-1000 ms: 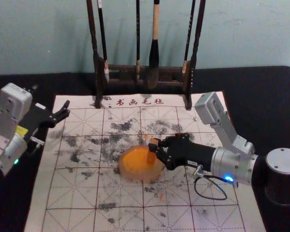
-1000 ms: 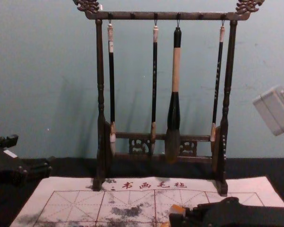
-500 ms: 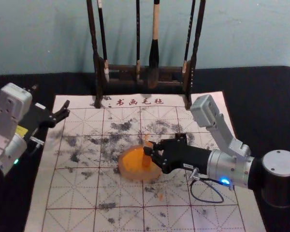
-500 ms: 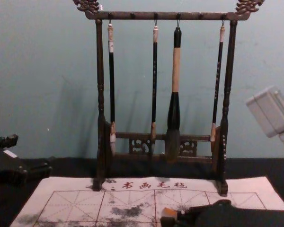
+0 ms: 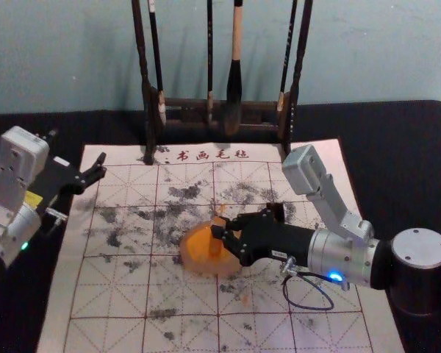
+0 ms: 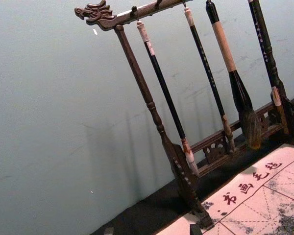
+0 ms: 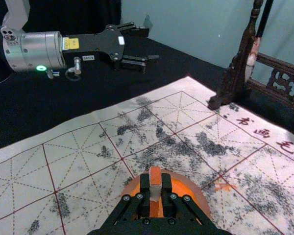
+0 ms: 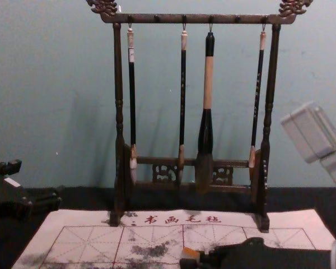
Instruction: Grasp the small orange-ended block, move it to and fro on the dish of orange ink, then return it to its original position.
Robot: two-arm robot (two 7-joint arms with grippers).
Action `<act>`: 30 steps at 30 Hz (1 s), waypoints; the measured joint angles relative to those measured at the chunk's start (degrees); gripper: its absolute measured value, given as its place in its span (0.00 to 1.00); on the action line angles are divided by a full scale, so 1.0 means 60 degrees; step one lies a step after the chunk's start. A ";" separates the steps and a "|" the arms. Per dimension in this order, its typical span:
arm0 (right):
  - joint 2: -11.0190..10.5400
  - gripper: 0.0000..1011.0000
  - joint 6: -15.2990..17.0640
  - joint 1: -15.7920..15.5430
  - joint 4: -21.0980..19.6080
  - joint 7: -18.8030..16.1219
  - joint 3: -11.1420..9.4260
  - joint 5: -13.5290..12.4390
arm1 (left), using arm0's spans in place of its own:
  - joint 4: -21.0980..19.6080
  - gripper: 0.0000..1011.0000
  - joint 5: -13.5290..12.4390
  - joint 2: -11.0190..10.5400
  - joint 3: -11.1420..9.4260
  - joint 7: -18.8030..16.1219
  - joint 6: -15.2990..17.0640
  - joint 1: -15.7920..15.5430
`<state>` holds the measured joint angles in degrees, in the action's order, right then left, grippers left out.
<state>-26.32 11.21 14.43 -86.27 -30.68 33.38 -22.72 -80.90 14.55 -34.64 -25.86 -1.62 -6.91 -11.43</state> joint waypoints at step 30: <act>0.0416 0.13 -0.0026 0.0350 0.0450 -0.0049 0.0331 0.0128 | 0.0000 0.99 0.0000 0.0000 0.0000 0.0000 0.0000 0.0000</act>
<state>-23.83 11.05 16.53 -83.56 -30.98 35.36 -21.96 -80.90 14.55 -34.64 -25.86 -1.62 -6.91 -11.43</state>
